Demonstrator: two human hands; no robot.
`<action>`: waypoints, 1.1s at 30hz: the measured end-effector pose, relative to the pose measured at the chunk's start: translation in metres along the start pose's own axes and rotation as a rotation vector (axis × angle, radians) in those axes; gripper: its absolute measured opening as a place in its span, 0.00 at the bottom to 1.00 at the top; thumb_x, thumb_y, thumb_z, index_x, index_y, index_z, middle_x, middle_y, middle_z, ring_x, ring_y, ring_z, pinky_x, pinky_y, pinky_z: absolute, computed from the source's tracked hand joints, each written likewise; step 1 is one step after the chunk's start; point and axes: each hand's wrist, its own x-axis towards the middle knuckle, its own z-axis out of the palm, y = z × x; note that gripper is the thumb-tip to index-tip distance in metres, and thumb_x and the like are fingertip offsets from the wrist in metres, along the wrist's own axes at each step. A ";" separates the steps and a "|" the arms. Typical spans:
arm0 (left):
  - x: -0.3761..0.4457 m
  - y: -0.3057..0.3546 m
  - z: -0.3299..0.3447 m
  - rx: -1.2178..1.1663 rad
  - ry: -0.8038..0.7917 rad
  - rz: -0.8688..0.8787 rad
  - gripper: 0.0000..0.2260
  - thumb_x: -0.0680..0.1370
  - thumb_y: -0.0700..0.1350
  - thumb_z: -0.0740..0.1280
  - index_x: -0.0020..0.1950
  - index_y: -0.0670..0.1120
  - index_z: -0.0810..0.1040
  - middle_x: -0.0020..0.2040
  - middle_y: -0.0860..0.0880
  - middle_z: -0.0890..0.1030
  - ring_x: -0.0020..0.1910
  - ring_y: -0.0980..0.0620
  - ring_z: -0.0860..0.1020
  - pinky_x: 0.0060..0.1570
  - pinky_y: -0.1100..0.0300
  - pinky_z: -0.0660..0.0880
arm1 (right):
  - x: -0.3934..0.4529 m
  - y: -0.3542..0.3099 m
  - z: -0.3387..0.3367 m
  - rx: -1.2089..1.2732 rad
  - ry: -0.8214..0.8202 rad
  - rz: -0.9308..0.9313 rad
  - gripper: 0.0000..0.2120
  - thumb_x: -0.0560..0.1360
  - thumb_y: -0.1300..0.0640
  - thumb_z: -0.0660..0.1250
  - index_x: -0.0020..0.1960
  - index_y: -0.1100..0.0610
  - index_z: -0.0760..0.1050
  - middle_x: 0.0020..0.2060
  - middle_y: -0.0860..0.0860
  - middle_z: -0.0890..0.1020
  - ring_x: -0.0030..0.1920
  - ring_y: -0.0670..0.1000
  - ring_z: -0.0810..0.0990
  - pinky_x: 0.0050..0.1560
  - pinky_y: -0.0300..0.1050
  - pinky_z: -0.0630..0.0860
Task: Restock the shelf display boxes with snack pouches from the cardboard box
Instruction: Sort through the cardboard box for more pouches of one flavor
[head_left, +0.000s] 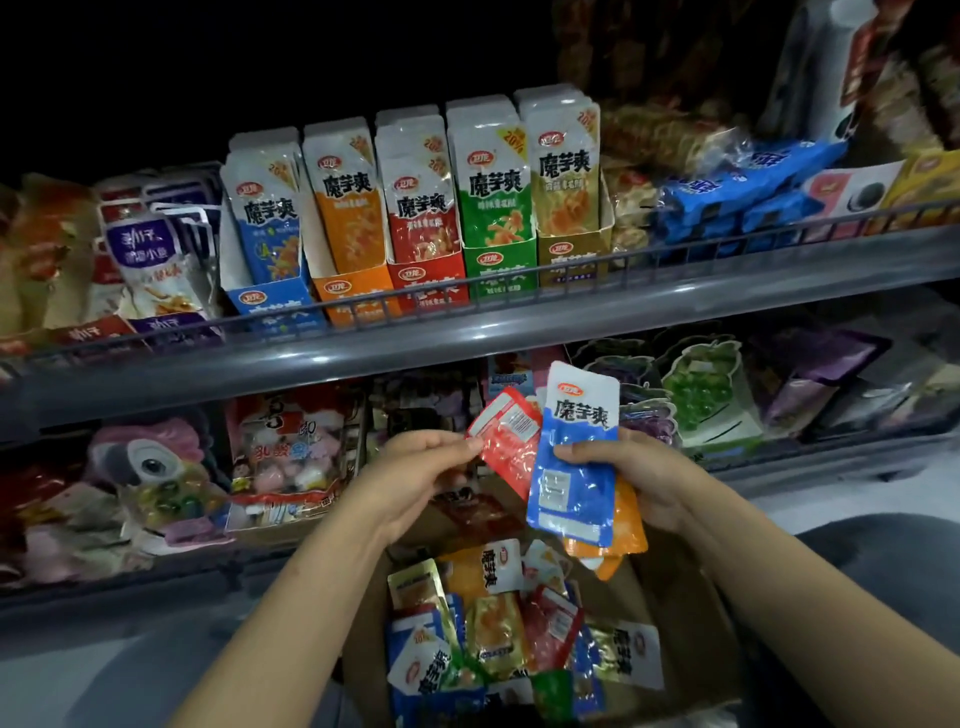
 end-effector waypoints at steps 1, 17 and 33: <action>0.000 -0.001 -0.001 -0.002 0.056 0.025 0.02 0.76 0.38 0.67 0.46 0.41 0.80 0.40 0.48 0.81 0.39 0.54 0.75 0.36 0.66 0.73 | 0.000 -0.001 -0.002 0.050 0.019 -0.002 0.08 0.69 0.65 0.70 0.48 0.60 0.77 0.39 0.57 0.85 0.36 0.55 0.84 0.36 0.48 0.82; -0.009 -0.007 -0.002 0.035 0.214 0.400 0.13 0.74 0.41 0.69 0.31 0.52 0.81 0.32 0.49 0.80 0.33 0.53 0.79 0.36 0.62 0.76 | -0.006 0.025 0.009 0.321 0.026 0.056 0.12 0.71 0.61 0.68 0.53 0.60 0.74 0.38 0.57 0.84 0.35 0.57 0.84 0.32 0.49 0.81; -0.004 -0.021 0.015 -0.476 0.201 -0.020 0.11 0.79 0.34 0.60 0.58 0.47 0.74 0.52 0.45 0.82 0.44 0.50 0.81 0.41 0.54 0.78 | -0.010 0.029 0.021 0.405 0.025 -0.134 0.14 0.72 0.62 0.66 0.57 0.59 0.75 0.47 0.56 0.84 0.44 0.56 0.85 0.39 0.50 0.82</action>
